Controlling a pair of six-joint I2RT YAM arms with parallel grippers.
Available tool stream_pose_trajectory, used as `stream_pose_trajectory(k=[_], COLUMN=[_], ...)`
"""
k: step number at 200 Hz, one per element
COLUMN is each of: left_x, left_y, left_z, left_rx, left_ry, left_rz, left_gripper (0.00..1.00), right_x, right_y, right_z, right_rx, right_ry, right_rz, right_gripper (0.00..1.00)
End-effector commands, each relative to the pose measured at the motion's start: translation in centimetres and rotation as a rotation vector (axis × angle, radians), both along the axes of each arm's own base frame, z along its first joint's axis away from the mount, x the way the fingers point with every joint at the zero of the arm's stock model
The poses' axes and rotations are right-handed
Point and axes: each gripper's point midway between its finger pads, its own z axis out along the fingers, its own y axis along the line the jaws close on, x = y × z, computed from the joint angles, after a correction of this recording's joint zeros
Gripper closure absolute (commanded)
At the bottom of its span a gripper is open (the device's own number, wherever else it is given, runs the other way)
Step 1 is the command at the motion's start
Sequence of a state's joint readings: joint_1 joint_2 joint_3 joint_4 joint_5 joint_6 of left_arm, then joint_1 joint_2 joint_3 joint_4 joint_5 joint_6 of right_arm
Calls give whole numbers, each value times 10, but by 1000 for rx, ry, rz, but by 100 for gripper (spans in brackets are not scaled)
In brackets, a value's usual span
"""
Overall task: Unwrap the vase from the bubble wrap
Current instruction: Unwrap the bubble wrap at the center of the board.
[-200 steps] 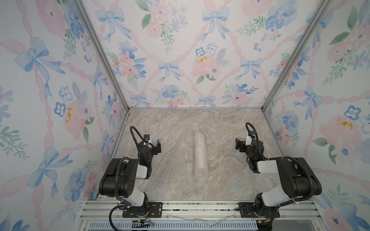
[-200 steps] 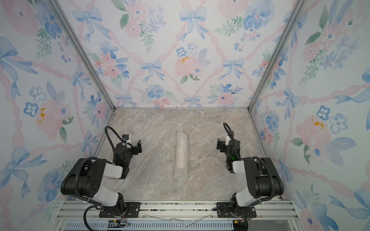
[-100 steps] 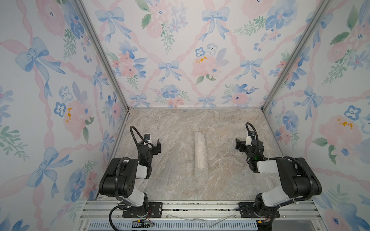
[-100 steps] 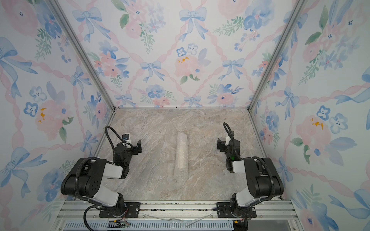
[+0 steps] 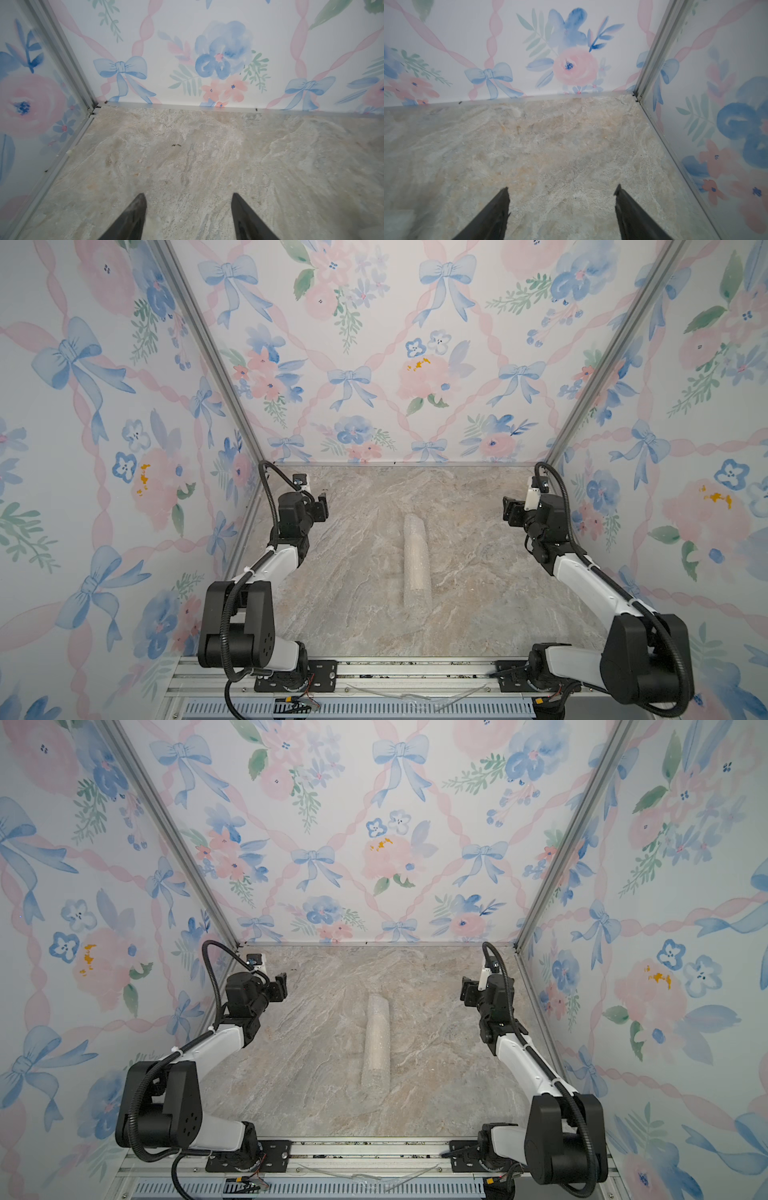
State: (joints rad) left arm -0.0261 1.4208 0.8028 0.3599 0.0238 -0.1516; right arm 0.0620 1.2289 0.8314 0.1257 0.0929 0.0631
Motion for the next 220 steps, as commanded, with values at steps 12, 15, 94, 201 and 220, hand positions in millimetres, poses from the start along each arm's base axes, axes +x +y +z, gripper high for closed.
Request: stream_pose_trajectory(k=[12, 15, 94, 201, 220], left_x=[-43, -46, -112, -120, -122], left_y=[-47, -51, -118, -205, -212], left_z=[-37, -37, -70, -109, -112], left_rx=[-119, -125, -172, -206, -223], left_ry=[265, 271, 450, 616, 631], left_rz=[-27, -25, -101, -314, -331], left_gripper=[42, 43, 45, 42, 42], right_x=[-51, -53, -84, -76, -76], right_y=[59, 63, 225, 270, 268], right_z=[-15, -13, -50, -122, -128], right_rx=[-61, -68, -178, -321, -329], right_ry=[313, 319, 611, 796, 814], right_rz=[112, 118, 299, 260, 256], right_gripper=[26, 26, 58, 59, 60])
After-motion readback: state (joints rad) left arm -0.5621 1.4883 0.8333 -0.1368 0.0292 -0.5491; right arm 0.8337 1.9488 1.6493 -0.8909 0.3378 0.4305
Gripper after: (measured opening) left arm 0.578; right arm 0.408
